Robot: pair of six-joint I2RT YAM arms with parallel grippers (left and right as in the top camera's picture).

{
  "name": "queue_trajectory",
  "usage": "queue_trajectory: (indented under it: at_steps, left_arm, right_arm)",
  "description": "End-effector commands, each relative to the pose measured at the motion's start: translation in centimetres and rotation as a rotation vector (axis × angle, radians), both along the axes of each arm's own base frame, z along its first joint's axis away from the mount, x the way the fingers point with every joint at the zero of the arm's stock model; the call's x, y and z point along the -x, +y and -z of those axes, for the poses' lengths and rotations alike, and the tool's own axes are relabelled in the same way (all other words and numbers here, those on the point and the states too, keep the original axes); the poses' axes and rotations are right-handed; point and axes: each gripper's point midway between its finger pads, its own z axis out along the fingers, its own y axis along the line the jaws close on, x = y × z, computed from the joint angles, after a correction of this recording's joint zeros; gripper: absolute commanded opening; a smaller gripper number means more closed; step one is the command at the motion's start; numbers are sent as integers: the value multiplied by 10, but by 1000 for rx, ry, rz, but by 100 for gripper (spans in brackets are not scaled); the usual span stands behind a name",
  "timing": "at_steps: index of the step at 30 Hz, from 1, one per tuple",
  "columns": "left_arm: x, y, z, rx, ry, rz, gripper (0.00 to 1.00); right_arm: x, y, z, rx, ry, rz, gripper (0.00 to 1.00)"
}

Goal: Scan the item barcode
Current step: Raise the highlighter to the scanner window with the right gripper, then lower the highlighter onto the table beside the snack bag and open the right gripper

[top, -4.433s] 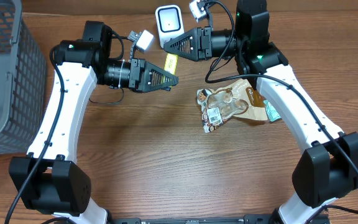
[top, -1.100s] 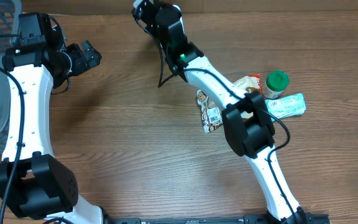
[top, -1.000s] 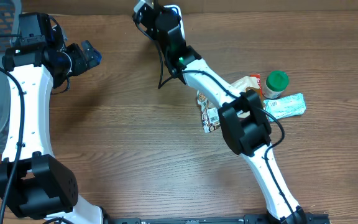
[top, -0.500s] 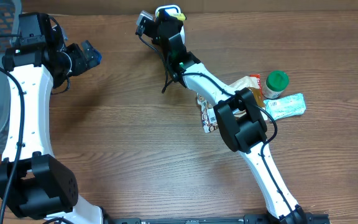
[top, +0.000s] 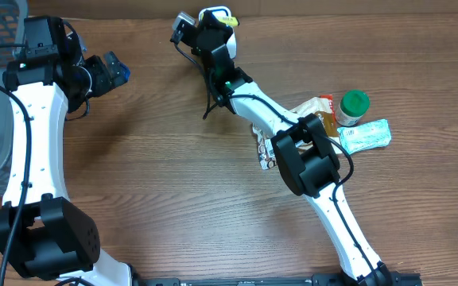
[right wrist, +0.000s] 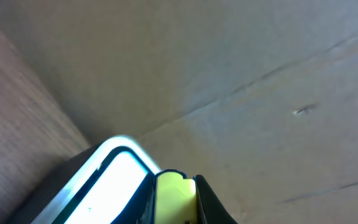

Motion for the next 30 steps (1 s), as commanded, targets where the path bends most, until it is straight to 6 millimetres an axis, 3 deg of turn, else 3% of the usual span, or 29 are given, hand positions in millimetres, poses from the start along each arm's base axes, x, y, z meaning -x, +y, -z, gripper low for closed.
queue_trajectory:
  at_steps: [1, 4, 6, 10, 13, 14, 17, 18, 20, 23, 30]
  left_arm:
    - [0, -1, -5, 1, -10, -14, 100]
    - [0, -1, -5, 1, -10, -14, 100]
    - [0, -1, -5, 1, -10, -13, 100]
    - [0, -1, -5, 1, -10, -13, 100]
    - [0, -1, -5, 1, -10, -14, 100]
    - [0, -1, -5, 1, -10, -14, 100]
    - [0, -1, -5, 1, -10, -14, 100]
    - [0, -1, -5, 1, -10, -13, 100]
    - [0, -1, -5, 1, -10, -14, 100]
    - [0, -1, -5, 1, -10, -14, 100]
    - [0, -1, -5, 1, -10, -14, 100]
  right_arm:
    - [22, -8, -128, -213, -85, 24, 3]
    - [39, -21, -155, -314, -7, 56, 3]
    - [60, -42, -167, -419, 102, 127, 3]
    - [90, -78, -155, -498, 284, 258, 3]
    - [117, -106, -126, -486, 461, 354, 4]
    - [137, -118, -99, -452, 617, 383, 4]
    - [174, -133, -56, -429, 893, 410, 4]
    - [195, -141, -37, -461, 1048, 432, 6]
    - [213, -148, -20, -494, 1186, 441, 8]
    - [231, -163, 3, -511, 1309, 486, 8]
    - [250, -194, 47, -487, 1406, 599, 12]
